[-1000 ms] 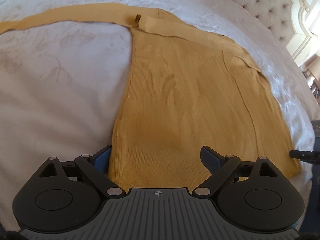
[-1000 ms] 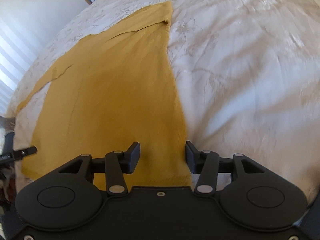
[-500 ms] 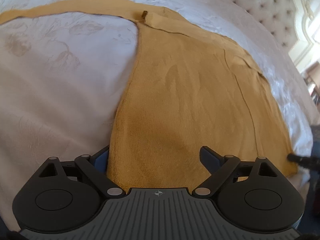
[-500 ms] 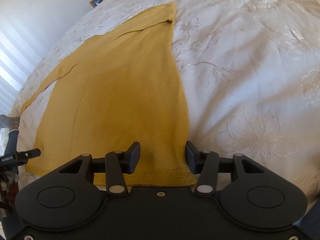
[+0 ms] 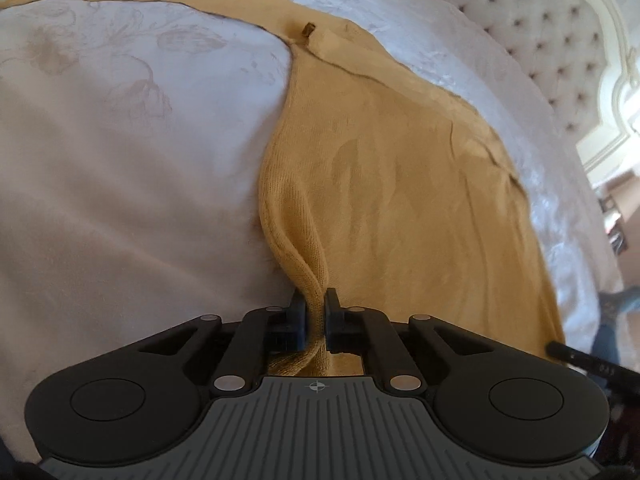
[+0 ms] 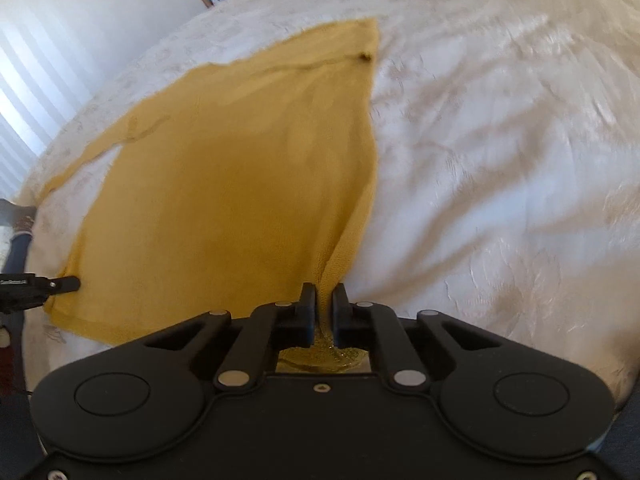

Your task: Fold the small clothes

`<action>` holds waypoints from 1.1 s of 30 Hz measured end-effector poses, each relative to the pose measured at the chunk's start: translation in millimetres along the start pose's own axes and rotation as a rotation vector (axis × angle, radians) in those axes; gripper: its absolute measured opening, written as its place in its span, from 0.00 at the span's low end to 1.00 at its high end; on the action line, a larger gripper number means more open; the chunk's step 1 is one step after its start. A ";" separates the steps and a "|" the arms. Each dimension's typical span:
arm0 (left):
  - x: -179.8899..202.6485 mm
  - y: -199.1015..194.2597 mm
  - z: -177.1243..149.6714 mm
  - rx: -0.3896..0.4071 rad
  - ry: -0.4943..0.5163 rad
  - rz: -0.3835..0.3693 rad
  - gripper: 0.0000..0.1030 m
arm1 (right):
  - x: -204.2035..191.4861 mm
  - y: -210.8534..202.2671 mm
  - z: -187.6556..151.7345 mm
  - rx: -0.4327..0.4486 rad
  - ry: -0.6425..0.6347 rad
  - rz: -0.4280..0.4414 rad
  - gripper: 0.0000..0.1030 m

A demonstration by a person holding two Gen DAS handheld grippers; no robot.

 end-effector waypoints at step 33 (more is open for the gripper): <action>19.2 -28.1 -18.8 0.068 0.180 0.075 0.78 | -1.3 -27.2 5.9 0.004 -0.047 -0.197 0.93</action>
Point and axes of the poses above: each gripper's, at about its wrist camera, not at the fingertips, and y roughly the way its jaws point, x to its right, z to its top, the point moved 6 cm from there along y, roughly the way its jaws point, and after that the axes turned 10 degrees about z, right-handed, at the moved point
